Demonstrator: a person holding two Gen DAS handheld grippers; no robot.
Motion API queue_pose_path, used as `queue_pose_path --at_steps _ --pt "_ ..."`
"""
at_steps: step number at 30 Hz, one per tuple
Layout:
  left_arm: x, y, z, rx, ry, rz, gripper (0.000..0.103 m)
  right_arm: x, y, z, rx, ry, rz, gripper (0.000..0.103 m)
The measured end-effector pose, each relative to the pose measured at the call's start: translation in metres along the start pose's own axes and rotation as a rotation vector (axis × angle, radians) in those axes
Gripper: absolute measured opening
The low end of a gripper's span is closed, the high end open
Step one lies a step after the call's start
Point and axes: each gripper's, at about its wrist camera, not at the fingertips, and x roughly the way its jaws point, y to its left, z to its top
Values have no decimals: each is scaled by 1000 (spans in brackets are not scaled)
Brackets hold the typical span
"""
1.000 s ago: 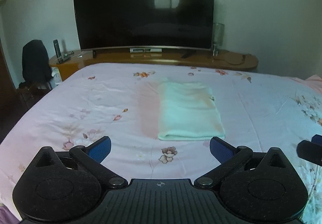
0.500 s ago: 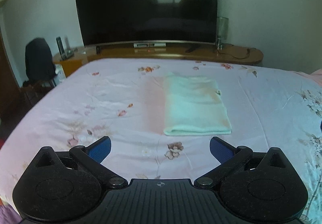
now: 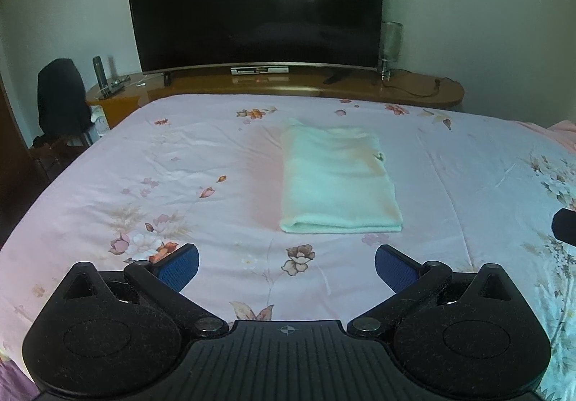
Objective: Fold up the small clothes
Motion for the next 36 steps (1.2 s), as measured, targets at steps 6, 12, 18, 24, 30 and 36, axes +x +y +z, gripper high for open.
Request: queue_pose_path --at_steps 6,12,18,24,30,36 --pt "0 -3 0 6 4 -9 103 3 1 1 -5 9 -13 102" --pt "-1 -2 1 5 5 -12 103 4 1 2 -1 12 -12 102" --pt "-1 -2 1 6 8 -16 103 7 4 0 -8 16 -7 102" --pt "2 -3 1 7 15 -20 103 9 3 -2 -7 24 1 102" --pt "5 -5 1 9 25 -24 103 11 4 -2 -7 30 3 102" --pt "7 -5 1 6 31 -28 103 11 4 -3 -3 33 -1 102"
